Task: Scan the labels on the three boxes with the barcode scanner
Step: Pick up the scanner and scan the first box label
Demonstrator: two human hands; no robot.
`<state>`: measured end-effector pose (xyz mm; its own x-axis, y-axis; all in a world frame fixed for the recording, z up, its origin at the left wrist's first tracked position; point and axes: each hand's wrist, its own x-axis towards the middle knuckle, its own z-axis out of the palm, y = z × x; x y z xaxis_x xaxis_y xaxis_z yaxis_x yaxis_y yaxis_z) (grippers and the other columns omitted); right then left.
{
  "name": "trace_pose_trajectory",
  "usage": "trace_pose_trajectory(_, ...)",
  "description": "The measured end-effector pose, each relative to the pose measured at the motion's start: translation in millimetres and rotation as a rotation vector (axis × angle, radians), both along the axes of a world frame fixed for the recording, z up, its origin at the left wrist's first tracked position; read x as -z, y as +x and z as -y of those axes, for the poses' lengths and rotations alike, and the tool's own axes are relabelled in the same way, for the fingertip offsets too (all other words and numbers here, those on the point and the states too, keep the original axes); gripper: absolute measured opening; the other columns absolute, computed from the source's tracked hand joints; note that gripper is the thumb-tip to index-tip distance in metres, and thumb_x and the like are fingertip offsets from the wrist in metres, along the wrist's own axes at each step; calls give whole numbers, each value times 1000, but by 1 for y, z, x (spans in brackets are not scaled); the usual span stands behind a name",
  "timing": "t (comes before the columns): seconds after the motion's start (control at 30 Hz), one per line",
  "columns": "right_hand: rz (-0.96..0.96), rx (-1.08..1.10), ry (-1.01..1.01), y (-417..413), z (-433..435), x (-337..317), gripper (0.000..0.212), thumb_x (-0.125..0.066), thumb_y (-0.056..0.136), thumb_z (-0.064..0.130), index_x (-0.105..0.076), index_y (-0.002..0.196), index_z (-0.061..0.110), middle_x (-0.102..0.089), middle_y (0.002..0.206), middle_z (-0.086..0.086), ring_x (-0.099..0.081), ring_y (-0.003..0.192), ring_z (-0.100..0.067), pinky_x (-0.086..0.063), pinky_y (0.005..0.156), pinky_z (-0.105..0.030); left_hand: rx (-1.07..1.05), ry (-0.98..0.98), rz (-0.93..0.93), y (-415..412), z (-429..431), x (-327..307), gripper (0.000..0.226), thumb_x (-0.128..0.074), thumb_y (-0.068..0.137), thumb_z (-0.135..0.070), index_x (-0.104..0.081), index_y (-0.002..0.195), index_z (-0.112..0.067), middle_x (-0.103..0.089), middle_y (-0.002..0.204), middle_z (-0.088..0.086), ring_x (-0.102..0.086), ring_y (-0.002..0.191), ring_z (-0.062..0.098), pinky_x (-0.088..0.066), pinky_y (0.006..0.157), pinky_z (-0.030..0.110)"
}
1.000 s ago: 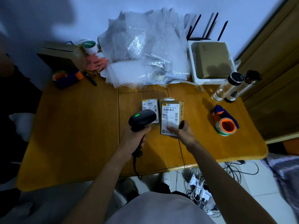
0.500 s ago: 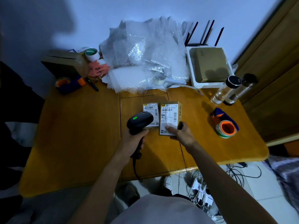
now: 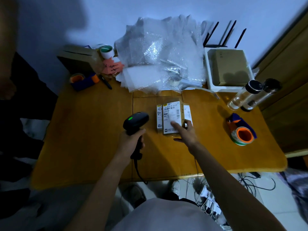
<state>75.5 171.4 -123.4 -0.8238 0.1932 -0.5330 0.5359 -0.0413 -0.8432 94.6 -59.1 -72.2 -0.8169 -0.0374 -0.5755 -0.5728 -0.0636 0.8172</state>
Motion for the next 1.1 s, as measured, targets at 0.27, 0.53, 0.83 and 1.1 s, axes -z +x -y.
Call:
trace_pose_trajectory(0.27,48,-115,84,-11,36,5,60,-61,91,61,-51,128,15,-75,107,-7,-76,79,-23,-57,58,-31,-128,-52,66,1,26,8,15,-73,92,-21,-66,82,-12,-58,61,1,-57,52,16,-50,53,26)
trace_pose_trajectory(0.53,125,-238,-58,-21,75,13,63,-65,90,56,-49,133,13,-69,121,-9,-74,96,-25,-59,66,-33,-206,-51,98,-2,47,18,17,-74,91,-19,-66,78,-12,-57,59,2,-56,53,19,-49,60,32)
trace_pose_trajectory(0.83,216,-145,-341,-21,103,44,66,-81,80,40,-59,133,9,-70,126,-11,-68,115,-28,-60,84,-35,-217,-93,136,-10,59,28,17,-75,89,-22,-66,77,-14,-59,61,1,-58,53,17,-49,63,33)
trace_pose_trajectory(1.1,257,99,-501,-23,112,57,41,-76,89,21,-63,126,9,-70,126,-14,-65,118,-28,-57,95,-38,-148,-94,156,-15,50,26,20,-72,92,-23,-64,79,-12,-59,63,1,-58,53,16,-50,49,24)
